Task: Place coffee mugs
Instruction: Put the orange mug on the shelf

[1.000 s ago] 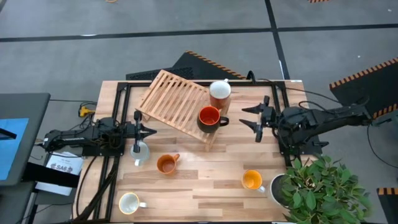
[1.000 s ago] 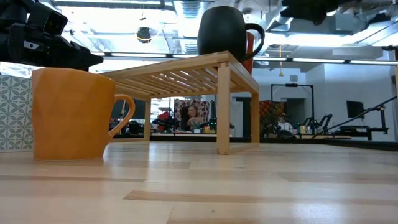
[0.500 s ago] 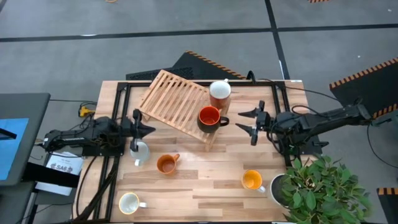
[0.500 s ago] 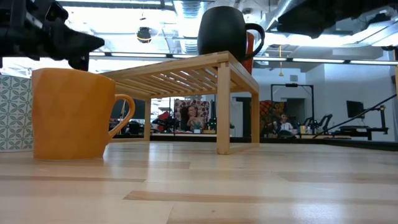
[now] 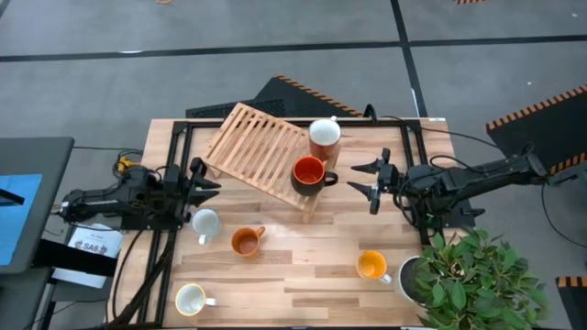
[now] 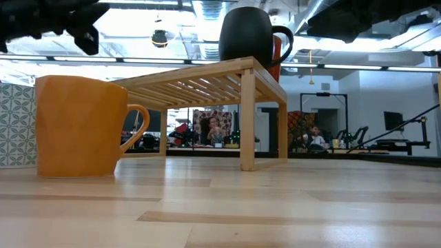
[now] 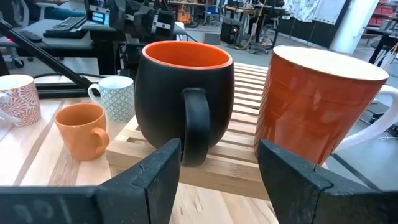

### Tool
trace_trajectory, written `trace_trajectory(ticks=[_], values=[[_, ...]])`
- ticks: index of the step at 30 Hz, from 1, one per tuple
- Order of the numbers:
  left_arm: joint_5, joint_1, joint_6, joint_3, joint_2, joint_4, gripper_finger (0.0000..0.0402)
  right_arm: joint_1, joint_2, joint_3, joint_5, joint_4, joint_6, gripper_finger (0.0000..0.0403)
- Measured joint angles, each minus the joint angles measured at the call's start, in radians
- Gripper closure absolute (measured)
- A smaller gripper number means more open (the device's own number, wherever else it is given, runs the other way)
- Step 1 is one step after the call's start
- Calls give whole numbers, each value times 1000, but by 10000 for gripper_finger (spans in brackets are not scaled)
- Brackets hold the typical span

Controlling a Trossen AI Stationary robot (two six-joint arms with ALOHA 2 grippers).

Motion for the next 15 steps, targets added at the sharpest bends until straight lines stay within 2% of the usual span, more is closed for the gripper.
trace_trajectory(ticks=[4, 8, 12, 15], values=[[-2, -37, -7, 89, 132, -52, 258, 0, 0, 0, 0, 0, 0, 163], [3, -117, -6, 187, 325, -86, 214, 0, 0, 0, 0, 0, 0, 163], [36, -228, 27, 321, 529, -174, 195, 0, 0, 0, 0, -4, 0, 163], [-21, -316, 1, 443, 664, -342, 194, 0, 0, 0, 0, -16, 1, 163]])
